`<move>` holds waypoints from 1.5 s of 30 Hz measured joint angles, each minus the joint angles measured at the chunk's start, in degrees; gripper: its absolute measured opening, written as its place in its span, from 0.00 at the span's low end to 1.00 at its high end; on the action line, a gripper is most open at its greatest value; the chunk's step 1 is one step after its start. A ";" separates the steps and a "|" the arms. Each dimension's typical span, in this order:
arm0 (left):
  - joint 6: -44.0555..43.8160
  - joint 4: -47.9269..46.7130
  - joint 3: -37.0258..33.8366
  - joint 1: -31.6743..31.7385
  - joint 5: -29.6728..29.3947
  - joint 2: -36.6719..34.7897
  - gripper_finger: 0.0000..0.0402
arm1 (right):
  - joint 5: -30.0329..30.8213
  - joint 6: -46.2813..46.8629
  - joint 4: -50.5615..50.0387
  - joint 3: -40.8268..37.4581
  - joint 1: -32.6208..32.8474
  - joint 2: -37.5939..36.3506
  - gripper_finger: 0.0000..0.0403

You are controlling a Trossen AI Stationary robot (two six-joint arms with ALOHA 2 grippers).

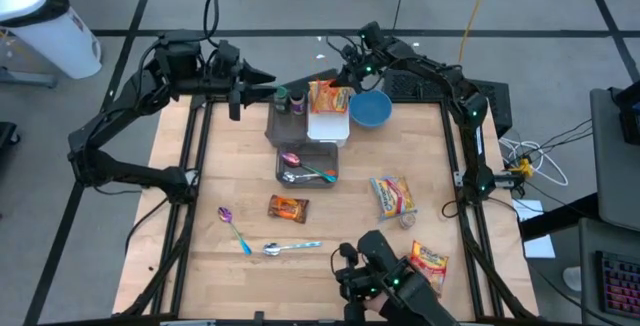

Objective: Pick & Place Food Item
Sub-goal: Put the orange noodle pack into the white bin

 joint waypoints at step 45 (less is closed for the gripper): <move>-0.66 -0.04 0.02 0.10 0.00 0.00 0.45 | 15.54 -9.26 8.67 -4.65 5.30 0.02 0.02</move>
